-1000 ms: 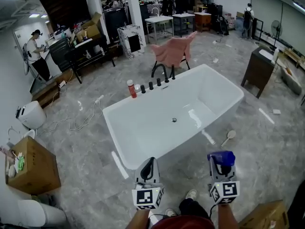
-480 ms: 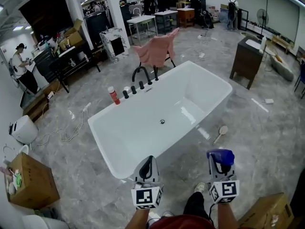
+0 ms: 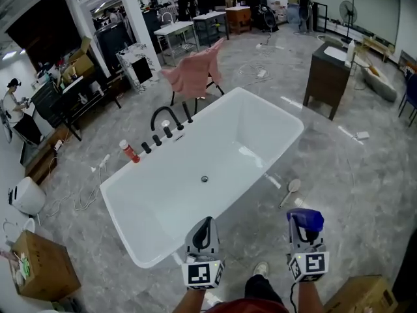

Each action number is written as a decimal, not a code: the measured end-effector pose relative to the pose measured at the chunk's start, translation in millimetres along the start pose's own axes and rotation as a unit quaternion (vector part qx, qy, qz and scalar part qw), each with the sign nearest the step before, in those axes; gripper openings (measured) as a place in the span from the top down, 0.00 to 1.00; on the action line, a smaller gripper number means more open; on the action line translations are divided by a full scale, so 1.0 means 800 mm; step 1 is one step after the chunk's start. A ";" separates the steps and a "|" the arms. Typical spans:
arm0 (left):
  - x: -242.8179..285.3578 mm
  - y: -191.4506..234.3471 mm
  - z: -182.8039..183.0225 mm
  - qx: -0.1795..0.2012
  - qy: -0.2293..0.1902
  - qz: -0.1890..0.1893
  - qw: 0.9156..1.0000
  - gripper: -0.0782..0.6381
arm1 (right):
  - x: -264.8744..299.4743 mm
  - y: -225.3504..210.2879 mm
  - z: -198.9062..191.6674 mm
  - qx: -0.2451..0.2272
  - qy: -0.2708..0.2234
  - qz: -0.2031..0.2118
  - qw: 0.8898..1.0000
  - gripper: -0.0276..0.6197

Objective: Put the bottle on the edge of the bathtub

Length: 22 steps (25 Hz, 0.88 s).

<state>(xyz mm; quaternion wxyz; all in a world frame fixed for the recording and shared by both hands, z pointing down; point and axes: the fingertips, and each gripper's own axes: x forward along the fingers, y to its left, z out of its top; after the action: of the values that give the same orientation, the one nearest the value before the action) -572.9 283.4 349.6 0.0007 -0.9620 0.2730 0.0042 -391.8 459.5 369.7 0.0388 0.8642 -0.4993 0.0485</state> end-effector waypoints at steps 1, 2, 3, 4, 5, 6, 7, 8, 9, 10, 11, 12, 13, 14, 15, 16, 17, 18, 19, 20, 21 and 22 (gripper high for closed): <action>0.021 -0.008 0.000 0.001 0.000 0.000 1.000 0.88 | 0.012 -0.018 -0.001 -0.001 0.002 -0.003 1.000 0.72; 0.041 -0.017 -0.001 0.002 0.000 0.000 1.000 0.88 | 0.024 -0.036 -0.002 -0.002 0.004 -0.005 1.000 0.72; 0.062 -0.027 -0.003 0.002 0.001 -0.001 1.000 0.88 | 0.035 -0.053 -0.003 -0.004 0.004 -0.005 1.000 0.72; 0.083 -0.038 -0.004 0.002 0.001 -0.002 1.000 0.88 | 0.046 -0.072 -0.004 -0.005 0.003 -0.005 1.000 0.72; 0.104 -0.051 -0.005 0.003 0.002 -0.005 1.000 0.88 | 0.057 -0.090 -0.004 -0.005 0.003 -0.006 1.000 0.72; 0.124 -0.064 -0.005 0.004 0.002 -0.008 1.000 0.88 | 0.067 -0.109 -0.005 -0.005 0.003 -0.007 1.000 0.72; 0.142 -0.076 -0.004 0.006 0.002 -0.012 1.000 0.88 | 0.076 -0.126 -0.006 -0.004 0.004 -0.009 1.000 0.72; 0.160 -0.088 -0.004 0.009 0.003 -0.017 1.000 0.88 | 0.086 -0.142 -0.007 -0.002 0.006 -0.011 1.000 0.72; 0.177 -0.098 -0.005 0.010 0.004 -0.020 1.000 0.88 | 0.094 -0.157 -0.007 0.000 0.007 -0.013 1.000 0.72; 0.192 -0.107 -0.004 0.010 0.004 -0.022 1.000 0.88 | 0.103 -0.171 -0.008 0.001 0.007 -0.014 1.000 0.72; 0.207 -0.116 -0.004 0.010 0.004 -0.024 1.000 0.88 | 0.110 -0.184 -0.008 0.001 0.007 -0.014 1.000 0.72; 0.221 -0.125 -0.003 0.010 0.003 -0.025 1.000 0.88 | 0.118 -0.197 -0.007 -0.001 0.007 -0.014 1.000 0.72; 0.234 -0.134 -0.003 0.010 0.001 -0.026 1.000 0.88 | 0.124 -0.209 -0.008 -0.002 0.007 -0.014 1.000 0.72; 0.246 -0.143 -0.003 0.011 -0.001 -0.029 1.000 0.88 | 0.130 -0.221 -0.008 -0.003 0.006 -0.015 1.000 0.72; 0.257 -0.151 -0.004 0.012 -0.002 -0.032 0.999 0.88 | 0.135 -0.231 -0.009 -0.003 0.006 -0.017 1.000 0.72; 0.267 -0.158 -0.005 0.012 -0.003 -0.036 0.999 0.88 | 0.139 -0.240 -0.009 -0.003 0.005 -0.019 1.000 0.72; 0.277 -0.164 -0.006 0.012 -0.003 -0.041 0.999 0.88 | 0.143 -0.248 -0.010 -0.003 0.005 -0.022 1.000 0.72; 0.286 -0.170 -0.007 0.011 -0.003 -0.045 0.999 0.88 | 0.146 -0.255 -0.010 -0.003 0.005 -0.024 1.000 0.72; 0.293 -0.176 -0.009 0.008 -0.002 -0.050 0.999 0.88 | 0.148 -0.261 -0.010 -0.003 0.005 -0.027 1.000 0.72; 0.300 -0.181 -0.011 0.006 -0.002 -0.054 0.999 0.88 | 0.150 -0.267 -0.011 -0.003 0.004 -0.029 1.000 0.72; 0.307 -0.186 -0.014 0.004 -0.003 -0.058 0.998 0.88 | 0.153 -0.273 -0.011 -0.004 0.004 -0.032 0.999 0.72; 0.315 -0.189 -0.016 0.003 -0.003 -0.062 0.998 0.88 | 0.156 -0.278 -0.012 -0.005 0.003 -0.034 0.999 0.72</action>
<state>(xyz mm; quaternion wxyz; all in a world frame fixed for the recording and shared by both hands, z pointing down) -279.0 280.1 360.2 0.0044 -0.9771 0.2126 0.0064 -137.8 464.2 390.2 0.0461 0.8804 -0.4695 0.0478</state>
